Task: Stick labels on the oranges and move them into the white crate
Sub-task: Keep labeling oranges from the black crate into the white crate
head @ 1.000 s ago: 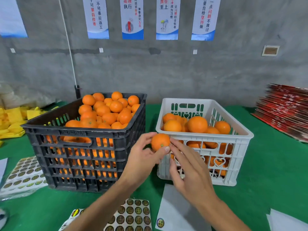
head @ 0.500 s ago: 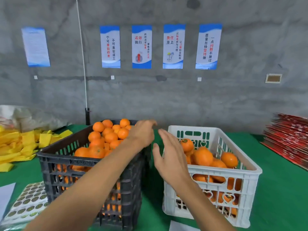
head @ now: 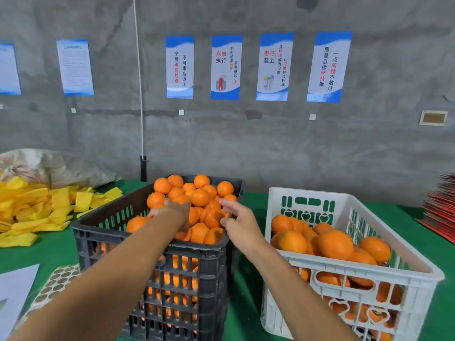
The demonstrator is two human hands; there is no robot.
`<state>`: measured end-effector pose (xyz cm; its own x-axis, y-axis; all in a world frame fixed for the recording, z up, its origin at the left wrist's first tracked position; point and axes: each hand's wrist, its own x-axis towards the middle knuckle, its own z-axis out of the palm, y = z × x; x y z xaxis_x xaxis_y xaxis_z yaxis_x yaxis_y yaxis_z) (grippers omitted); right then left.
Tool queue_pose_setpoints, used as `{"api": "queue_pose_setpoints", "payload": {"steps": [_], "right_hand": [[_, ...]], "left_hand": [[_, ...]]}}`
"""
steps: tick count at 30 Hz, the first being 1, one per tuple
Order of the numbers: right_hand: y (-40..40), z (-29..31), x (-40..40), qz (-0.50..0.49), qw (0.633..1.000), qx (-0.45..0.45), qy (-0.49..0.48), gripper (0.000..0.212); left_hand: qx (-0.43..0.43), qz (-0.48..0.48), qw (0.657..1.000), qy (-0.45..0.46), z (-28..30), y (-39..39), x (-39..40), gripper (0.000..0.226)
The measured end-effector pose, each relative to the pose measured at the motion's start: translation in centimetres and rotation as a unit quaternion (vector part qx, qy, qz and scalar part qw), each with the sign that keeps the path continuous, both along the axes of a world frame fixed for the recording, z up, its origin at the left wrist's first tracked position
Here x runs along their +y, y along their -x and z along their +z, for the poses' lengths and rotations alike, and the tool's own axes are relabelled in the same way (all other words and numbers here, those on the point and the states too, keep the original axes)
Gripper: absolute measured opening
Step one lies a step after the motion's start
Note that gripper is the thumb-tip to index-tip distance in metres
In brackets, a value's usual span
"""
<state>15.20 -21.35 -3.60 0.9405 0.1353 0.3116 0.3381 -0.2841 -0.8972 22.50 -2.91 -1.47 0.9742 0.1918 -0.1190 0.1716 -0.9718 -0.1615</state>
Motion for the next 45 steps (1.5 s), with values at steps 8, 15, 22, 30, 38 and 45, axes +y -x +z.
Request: {"api": "queue_pose_setpoints", "payload": {"steps": [8,15,22,30,38,45], "right_hand": [[-1.9,0.1,0.4,-0.005,0.999,-0.016,0.04,0.054],[-0.6,1.7,0.0,-0.06,0.978,-0.083,0.18,0.06],[7.4,-1.9,-5.2,-0.053,0.974,-0.221,-0.015,0.066],[14.8,-15.1,-13.1,-0.082,0.984,-0.145,0.059,0.063],[16.0,-21.9,-14.2,0.003,0.994,-0.008,0.111,0.058],[15.5,-22.2,-14.1,-0.046,0.979,-0.068,0.186,0.014]], "left_hand": [[0.025,0.01,0.999,-0.028,0.5,0.5,0.6,0.069],[-0.367,-0.12,0.892,0.237,3.1,5.8,-2.7,0.041],[-0.367,-0.246,0.655,0.612,0.2,15.0,-10.1,0.047],[-0.143,-0.245,0.663,0.693,-14.0,19.1,-14.2,0.061],[-0.043,-0.178,0.709,0.681,-23.9,19.2,-12.7,0.056],[-0.054,-0.184,0.695,0.693,-25.0,19.7,-12.0,0.054]]}}
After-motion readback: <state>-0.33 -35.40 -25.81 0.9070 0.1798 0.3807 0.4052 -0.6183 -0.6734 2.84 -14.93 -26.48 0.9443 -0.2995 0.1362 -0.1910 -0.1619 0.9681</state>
